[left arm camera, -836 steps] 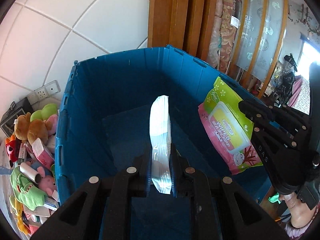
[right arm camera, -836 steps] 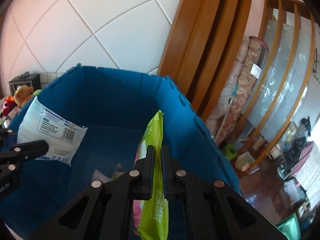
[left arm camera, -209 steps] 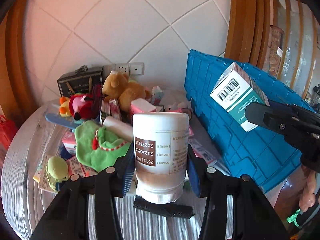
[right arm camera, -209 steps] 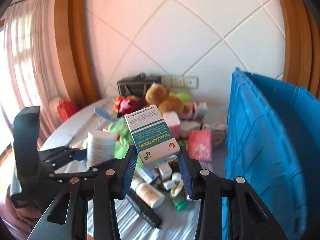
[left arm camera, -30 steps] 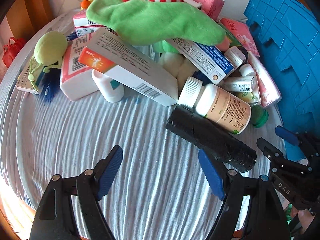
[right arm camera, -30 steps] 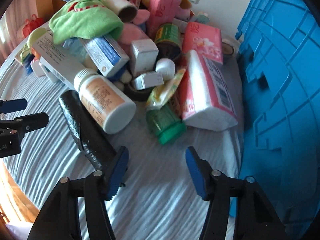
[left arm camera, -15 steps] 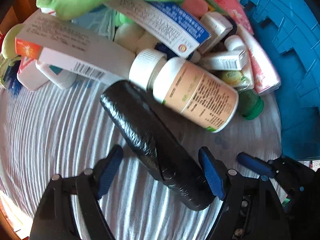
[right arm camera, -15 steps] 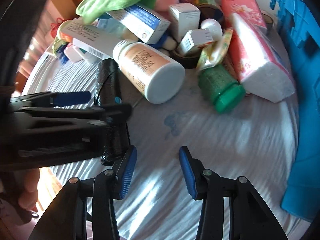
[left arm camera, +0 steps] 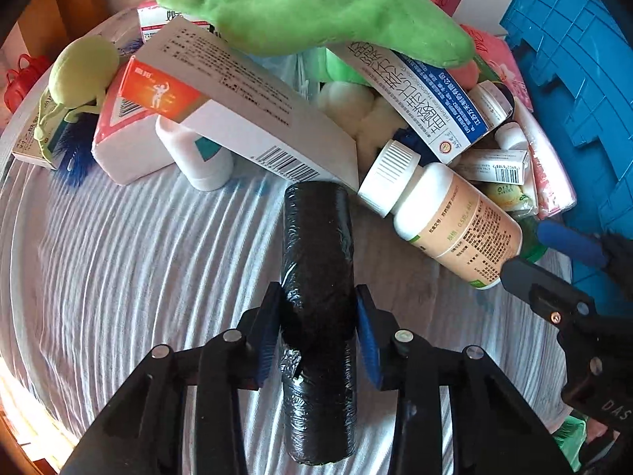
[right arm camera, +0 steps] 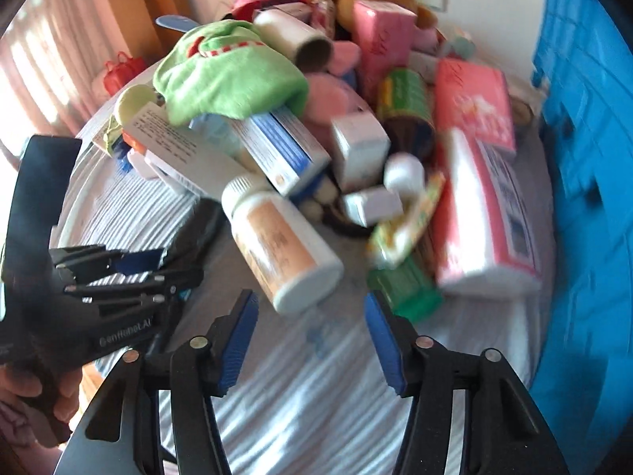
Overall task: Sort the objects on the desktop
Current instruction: 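Grasp the black wrapped roll with the left gripper while the right gripper grasps the white pill bottle, then carry the black roll and the white pill bottle over the blue crate with both grippers, then release the black roll and the white pill bottle into the crate with both grippers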
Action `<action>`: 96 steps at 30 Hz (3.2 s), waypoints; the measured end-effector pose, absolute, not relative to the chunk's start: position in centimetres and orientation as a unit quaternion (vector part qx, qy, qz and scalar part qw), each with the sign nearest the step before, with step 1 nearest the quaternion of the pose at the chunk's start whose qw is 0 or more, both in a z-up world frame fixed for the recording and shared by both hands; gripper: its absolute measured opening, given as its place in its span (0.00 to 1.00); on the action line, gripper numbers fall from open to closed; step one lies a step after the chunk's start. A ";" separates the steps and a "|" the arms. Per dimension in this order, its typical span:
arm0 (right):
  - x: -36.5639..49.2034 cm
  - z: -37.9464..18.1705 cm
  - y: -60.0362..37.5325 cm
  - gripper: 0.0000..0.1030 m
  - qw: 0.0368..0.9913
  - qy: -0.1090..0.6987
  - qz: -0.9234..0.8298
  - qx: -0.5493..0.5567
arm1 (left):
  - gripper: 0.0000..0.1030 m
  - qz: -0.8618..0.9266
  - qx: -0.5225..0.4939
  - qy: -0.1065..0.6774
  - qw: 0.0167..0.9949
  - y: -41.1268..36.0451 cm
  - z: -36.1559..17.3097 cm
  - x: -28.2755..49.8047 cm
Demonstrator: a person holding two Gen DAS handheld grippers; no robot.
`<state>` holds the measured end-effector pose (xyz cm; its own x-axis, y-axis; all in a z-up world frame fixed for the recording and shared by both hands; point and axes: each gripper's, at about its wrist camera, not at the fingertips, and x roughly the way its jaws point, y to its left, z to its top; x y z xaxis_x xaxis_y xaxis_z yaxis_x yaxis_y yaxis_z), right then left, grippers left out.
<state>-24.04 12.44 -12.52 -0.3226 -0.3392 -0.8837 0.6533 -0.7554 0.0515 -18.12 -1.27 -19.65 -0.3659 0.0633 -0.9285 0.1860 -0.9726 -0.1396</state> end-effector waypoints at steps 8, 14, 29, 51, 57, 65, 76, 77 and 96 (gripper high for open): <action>-25.3 -15.1 8.4 0.59 0.304 0.223 -0.777 0.504 | 0.34 -0.826 0.557 0.083 0.028 -1.2 -20.5 -17.2; -23.3 -14.6 8.9 0.49 0.304 0.233 -0.759 0.526 | 0.34 -0.825 0.558 0.086 0.028 -1.7 -21.0 -16.6; -24.0 -16.1 7.1 0.52 0.311 0.232 -0.750 0.536 | 0.33 -0.836 0.543 0.071 0.027 -3.1 -19.9 -13.2; -21.9 4.7 11.3 0.51 0.301 0.139 -0.884 0.331 | 0.33 -0.940 0.339 0.027 -0.032 2.3 4.8 -19.9; -21.4 13.0 15.6 0.51 0.249 0.107 -0.930 0.248 | 0.33 -0.959 0.274 0.009 -0.073 6.5 10.8 -21.5; -19.8 21.2 25.2 0.51 0.132 0.060 -0.976 0.161 | 0.33 -0.964 0.209 -0.009 -0.165 14.9 16.8 -22.2; -20.1 19.7 38.4 0.51 -0.029 0.044 -0.977 0.206 | 0.33 -0.927 0.251 -0.043 -0.276 28.7 17.3 -23.0; -20.5 18.9 39.2 0.51 -0.041 0.046 -0.975 0.216 | 0.33 -0.922 0.264 -0.046 -0.280 29.8 16.8 -23.3; -25.1 10.2 45.9 0.51 -0.032 0.098 -0.945 0.311 | 0.34 -0.887 0.392 -0.078 -0.229 36.9 10.5 -24.9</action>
<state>-25.09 45.89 10.17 -0.8045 0.1214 -0.5814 0.0008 -0.9787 -0.2054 -24.86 36.90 10.51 -0.5875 0.3459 -0.7315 -0.4687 -0.8824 -0.0408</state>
